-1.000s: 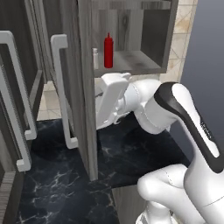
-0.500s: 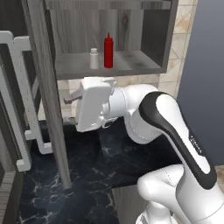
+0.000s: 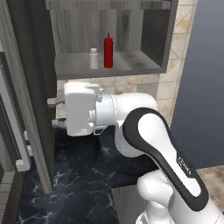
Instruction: Move the ketchup and shaker from the cabinet to the dining counter.
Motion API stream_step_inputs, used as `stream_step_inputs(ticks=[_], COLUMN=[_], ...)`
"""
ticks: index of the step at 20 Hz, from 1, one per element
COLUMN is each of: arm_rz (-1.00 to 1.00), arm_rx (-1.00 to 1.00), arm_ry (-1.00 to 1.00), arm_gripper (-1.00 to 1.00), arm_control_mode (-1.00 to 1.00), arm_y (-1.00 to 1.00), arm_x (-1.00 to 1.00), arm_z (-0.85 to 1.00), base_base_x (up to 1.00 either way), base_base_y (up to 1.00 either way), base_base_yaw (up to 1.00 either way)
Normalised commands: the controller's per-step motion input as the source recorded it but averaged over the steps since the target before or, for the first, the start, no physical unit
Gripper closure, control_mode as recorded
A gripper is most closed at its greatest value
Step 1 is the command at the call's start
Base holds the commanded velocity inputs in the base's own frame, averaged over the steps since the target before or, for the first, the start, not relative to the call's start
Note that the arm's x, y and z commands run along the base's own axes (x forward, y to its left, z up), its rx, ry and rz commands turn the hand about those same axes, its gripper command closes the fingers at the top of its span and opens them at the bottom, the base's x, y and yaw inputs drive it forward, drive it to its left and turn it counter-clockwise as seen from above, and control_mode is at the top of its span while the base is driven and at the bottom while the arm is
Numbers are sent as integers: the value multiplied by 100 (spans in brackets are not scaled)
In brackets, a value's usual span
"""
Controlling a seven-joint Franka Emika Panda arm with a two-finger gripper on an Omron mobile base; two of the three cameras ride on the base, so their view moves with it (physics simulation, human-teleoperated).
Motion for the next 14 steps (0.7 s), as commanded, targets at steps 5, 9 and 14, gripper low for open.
stream_step_inputs(ticks=[5, 9, 14], arm_rz=[-16, -14, -3], arm_rx=[-2, -1, -8], arm_ry=[0, 0, 0], arm_gripper=[-100, -100, -100], arm_control_mode=[-100, -100, -100], arm_y=[44, 18, -54], arm_x=[0, 0, -5], arm_z=[-15, -3, -5], base_base_x=[0, 0, 0], base_base_y=[0, 0, 0], base_base_yaw=[0, 0, 0])
